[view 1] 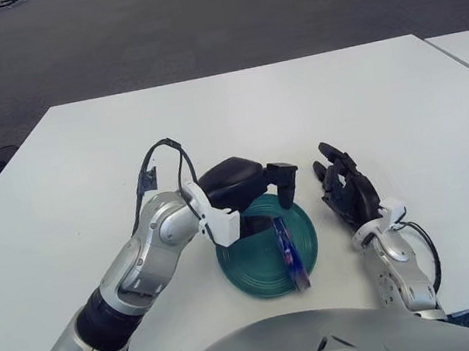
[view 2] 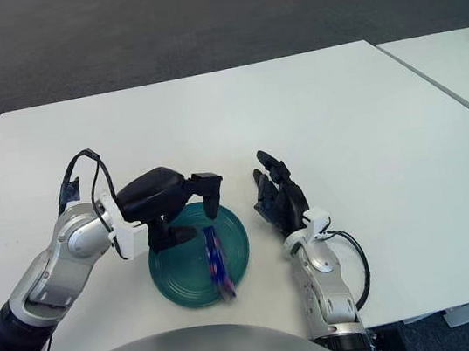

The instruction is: Put the gum into the plate.

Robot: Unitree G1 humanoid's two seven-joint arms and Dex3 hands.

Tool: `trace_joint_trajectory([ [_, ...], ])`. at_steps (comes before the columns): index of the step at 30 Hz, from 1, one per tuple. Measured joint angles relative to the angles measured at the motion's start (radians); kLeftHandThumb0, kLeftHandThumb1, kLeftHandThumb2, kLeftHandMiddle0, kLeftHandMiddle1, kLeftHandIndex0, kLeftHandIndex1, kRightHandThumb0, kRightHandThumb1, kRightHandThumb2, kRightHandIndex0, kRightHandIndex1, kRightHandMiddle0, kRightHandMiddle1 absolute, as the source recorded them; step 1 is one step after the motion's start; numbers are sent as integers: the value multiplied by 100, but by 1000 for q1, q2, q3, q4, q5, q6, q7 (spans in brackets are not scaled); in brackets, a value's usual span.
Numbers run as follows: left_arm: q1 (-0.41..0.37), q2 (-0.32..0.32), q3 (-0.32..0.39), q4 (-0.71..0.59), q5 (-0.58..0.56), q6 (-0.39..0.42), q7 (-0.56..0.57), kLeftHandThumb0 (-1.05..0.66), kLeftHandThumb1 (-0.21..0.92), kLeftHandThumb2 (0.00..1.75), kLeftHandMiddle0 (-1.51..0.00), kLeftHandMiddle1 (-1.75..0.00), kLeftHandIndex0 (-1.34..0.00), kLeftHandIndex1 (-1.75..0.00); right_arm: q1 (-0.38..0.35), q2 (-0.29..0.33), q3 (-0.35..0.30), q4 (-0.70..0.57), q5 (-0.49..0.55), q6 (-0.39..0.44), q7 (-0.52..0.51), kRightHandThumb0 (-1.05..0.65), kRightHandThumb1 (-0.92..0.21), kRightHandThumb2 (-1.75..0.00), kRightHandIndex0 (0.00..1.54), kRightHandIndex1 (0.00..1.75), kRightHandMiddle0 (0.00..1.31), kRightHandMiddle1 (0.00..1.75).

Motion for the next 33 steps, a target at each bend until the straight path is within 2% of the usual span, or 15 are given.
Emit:
trace_joint_trajectory([
  [1, 3, 6, -3, 8, 3, -2, -7, -8, 63, 87, -46, -164, -37, -168, 0, -2, 4, 2, -9, -6, -4, -69, -92, -95, 17, 0, 0, 45],
  [2, 6, 10, -6, 18, 7, -9, -8, -18, 73, 70, -37, -154, -34, -166, 0, -2, 6, 3, -17, -9, -5, -69, -92, -96, 17, 0, 0, 45],
  [3, 11, 17, -11, 32, 17, -24, -8, -21, 77, 64, -34, -151, -34, -165, 0, -3, 9, 3, -25, -11, -7, -70, -92, -96, 17, 0, 0, 45],
  [5, 22, 29, -22, 56, 38, -52, -7, -50, 82, 46, -30, -120, -19, -136, 0, -5, 14, 1, -38, -13, -12, -70, -92, -97, 17, 0, 0, 44],
  [9, 46, 48, -32, 78, 59, -85, -12, -71, 89, 26, -28, -87, -6, -112, 2, -7, 23, -5, -49, -16, -18, -70, -92, -99, 17, 0, 0, 44],
  [10, 49, 52, -32, 81, 60, -93, -16, -72, 90, 25, -28, -85, -5, -111, 3, -8, 25, -6, -52, -16, -20, -70, -92, -99, 17, 0, 0, 44],
  [15, 50, 75, -31, 95, 60, -156, -27, -88, 92, 24, -23, -53, -1, -93, 4, -11, 30, -10, -60, -13, -22, -69, -92, -101, 17, 0, 0, 45],
  [22, 50, 110, -27, 120, 63, -238, -42, -103, 92, 26, -22, -29, 0, -71, 10, -16, 31, -23, -61, -1, -22, -69, -92, -101, 17, 0, 0, 43],
  [24, 50, 115, -22, 121, 64, -249, -43, -104, 92, 27, -21, -19, 0, -55, 11, -16, 31, -26, -61, 4, -22, -69, -92, -101, 16, 0, 0, 43],
  [27, 50, 124, -10, 119, 69, -267, -43, -104, 92, 29, -19, -13, 0, -42, 11, -16, 32, -31, -61, 11, -23, -69, -92, -101, 16, 0, 0, 43],
  [30, 51, 132, 6, 114, 80, -273, -43, -105, 92, 34, -11, -5, 0, -22, 12, -15, 34, -36, -62, 14, -27, -69, -92, -101, 16, 0, 0, 42],
  [33, 60, 133, 36, 101, 102, -264, -36, -105, 92, 39, -6, -2, 0, -13, 15, -13, 37, -44, -66, 21, -35, -69, -92, -101, 17, 0, 0, 43],
])
